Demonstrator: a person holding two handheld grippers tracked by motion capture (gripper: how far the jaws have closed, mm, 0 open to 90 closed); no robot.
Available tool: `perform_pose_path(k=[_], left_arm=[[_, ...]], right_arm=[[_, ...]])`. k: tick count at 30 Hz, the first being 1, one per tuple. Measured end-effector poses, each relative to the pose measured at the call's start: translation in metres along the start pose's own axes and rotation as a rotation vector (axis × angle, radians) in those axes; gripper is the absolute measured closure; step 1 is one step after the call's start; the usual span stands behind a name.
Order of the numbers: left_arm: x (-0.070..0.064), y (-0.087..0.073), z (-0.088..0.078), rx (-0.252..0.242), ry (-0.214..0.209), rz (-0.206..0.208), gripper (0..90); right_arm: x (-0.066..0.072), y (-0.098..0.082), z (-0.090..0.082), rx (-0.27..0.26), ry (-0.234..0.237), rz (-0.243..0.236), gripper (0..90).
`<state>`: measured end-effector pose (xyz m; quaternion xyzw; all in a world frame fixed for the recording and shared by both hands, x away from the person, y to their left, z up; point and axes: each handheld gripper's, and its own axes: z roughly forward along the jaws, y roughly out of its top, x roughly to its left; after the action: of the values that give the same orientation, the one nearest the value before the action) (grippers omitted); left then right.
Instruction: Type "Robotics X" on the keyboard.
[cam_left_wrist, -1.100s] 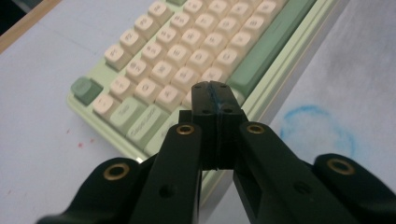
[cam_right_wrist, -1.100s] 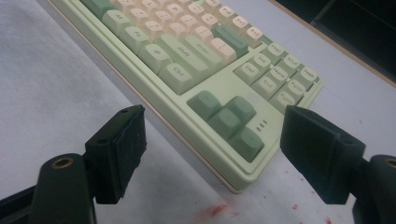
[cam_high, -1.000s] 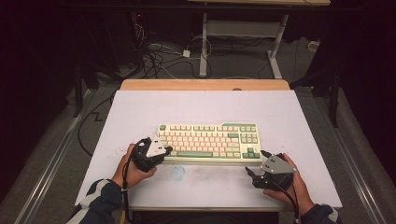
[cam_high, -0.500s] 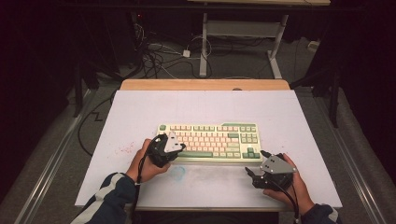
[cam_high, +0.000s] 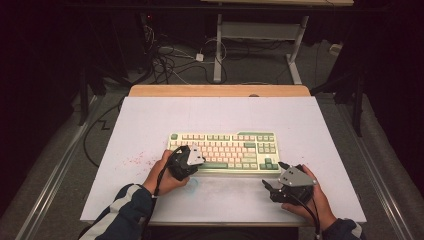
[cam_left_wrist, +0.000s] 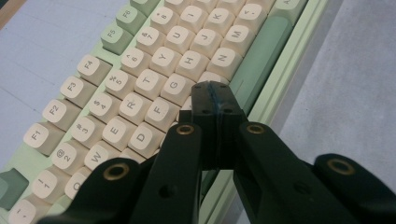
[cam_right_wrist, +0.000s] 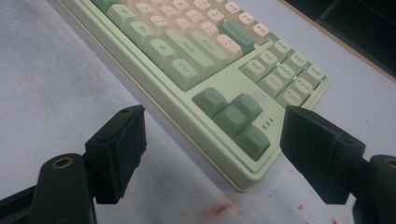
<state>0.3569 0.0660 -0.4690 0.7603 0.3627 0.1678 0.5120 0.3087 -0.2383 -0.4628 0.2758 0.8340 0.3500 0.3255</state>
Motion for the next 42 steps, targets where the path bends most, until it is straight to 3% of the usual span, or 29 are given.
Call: perform_pose_path(k=[8, 11, 14, 27, 30, 38, 42], left_arm=[[0.0, -0.001, -0.001, -0.006, 0.0, -0.001, 86.9], [0.0, -0.004, 0.003, 0.025, 0.003, 0.002, 87.0], [-0.001, -0.004, 0.002, 0.02, 0.008, 0.02, 87.0], [0.003, 0.009, -0.016, -0.08, 0.008, 0.014, 81.3], [0.006, 0.011, -0.019, -0.101, 0.024, 0.01, 74.5], [0.012, 0.01, -0.032, -0.179, 0.065, 0.006, 34.0], [0.016, 0.008, -0.041, -0.211, 0.09, 0.003, 24.8]], right_arm=[[0.001, 0.0, 0.0, 0.005, 0.006, -0.009, 23.4], [0.001, 0.0, 0.0, 0.007, 0.007, -0.009, 23.4], [0.001, 0.0, 0.0, 0.009, 0.008, -0.013, 23.4], [0.0, 0.0, -0.001, 0.001, -0.001, -0.004, 23.4], [-0.001, 0.0, -0.001, 0.0, -0.002, -0.003, 23.4], [-0.001, 0.0, -0.003, -0.003, -0.011, 0.006, 23.4], [-0.002, 0.001, -0.003, -0.006, -0.012, 0.007, 23.4]])
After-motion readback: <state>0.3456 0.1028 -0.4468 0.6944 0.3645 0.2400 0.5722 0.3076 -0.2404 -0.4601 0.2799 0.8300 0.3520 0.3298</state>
